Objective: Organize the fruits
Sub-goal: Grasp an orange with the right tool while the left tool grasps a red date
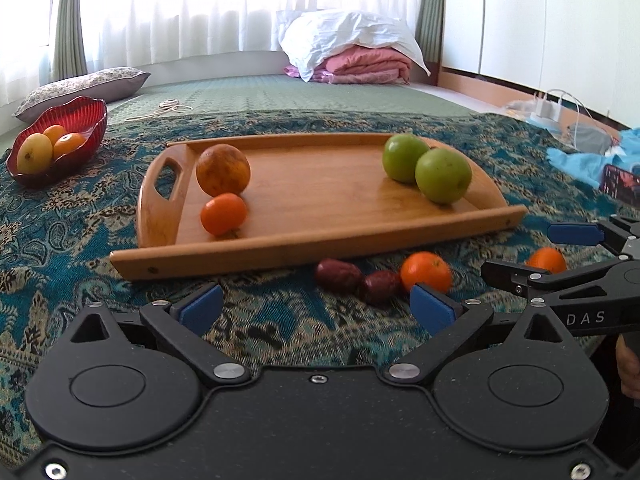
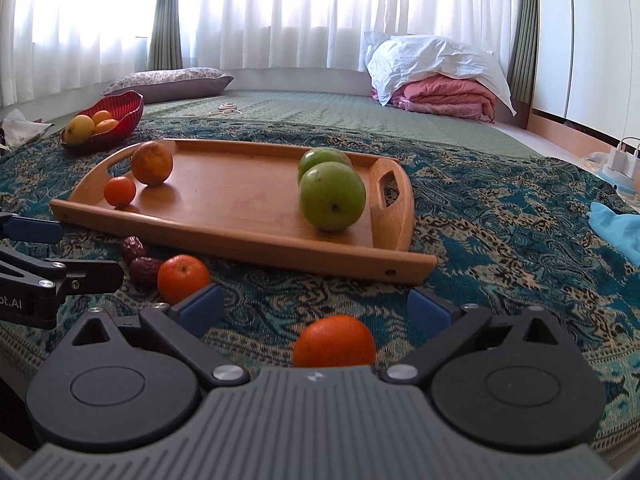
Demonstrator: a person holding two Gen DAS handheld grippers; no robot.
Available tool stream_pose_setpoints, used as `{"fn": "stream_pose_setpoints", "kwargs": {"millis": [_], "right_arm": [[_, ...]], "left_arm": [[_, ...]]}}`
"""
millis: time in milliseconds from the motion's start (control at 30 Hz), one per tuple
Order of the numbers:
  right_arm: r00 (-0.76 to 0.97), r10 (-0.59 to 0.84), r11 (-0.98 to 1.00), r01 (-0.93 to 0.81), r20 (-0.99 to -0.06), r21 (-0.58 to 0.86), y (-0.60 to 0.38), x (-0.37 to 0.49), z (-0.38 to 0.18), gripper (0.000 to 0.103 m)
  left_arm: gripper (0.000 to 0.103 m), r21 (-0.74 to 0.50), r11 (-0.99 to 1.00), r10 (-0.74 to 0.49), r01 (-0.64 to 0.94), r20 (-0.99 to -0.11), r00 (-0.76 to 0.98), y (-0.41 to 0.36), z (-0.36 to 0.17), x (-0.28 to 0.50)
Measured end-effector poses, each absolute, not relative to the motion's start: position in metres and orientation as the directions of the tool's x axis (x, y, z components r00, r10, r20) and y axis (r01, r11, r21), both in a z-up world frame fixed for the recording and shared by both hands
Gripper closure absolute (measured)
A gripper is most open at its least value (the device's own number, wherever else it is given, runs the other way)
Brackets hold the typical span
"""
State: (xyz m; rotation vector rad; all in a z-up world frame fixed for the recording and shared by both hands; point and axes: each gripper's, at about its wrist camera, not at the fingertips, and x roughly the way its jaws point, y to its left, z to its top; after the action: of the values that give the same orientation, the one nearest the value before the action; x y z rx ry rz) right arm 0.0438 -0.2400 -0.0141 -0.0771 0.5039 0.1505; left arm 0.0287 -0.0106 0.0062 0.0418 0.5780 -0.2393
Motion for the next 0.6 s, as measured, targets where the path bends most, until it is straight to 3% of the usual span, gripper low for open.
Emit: {"fn": "stream_pose_setpoints", "kwargs": {"millis": [200, 267, 400, 500, 600], "right_arm": [[0.854, 0.115, 0.989, -0.146, -0.507, -0.022, -0.245, 0.038, -0.022, 0.0], [0.852, 0.111, 0.99, -0.142, -0.511, -0.022, -0.246, 0.036, -0.024, 0.0], [0.851, 0.108, 0.991, -0.132, -0.514, -0.011, -0.248, 0.033, -0.026, 0.0], [0.849, 0.112, 0.992, -0.13, -0.517, 0.002, -0.249, 0.032, -0.027, 0.001], [0.851, 0.112, 0.991, -0.134, -0.513, -0.007, -0.248, 0.028, -0.027, 0.011]], "left_arm": [[0.006, -0.028, 0.972, -0.21, 0.235, -0.557, 0.804, -0.013, 0.003, 0.031], [0.019, -0.045, 0.97, -0.222, 0.238, -0.559, 0.799, -0.015, 0.004, 0.031], [0.055, -0.079, 0.96, -0.264, 0.269, -0.574, 0.775, -0.023, 0.003, 0.032], [0.065, -0.074, 0.956, -0.274, 0.284, -0.572, 0.773, -0.033, 0.002, 0.032], [0.077, -0.086, 0.952, -0.289, 0.295, -0.575, 0.765, -0.041, 0.002, 0.035]]}}
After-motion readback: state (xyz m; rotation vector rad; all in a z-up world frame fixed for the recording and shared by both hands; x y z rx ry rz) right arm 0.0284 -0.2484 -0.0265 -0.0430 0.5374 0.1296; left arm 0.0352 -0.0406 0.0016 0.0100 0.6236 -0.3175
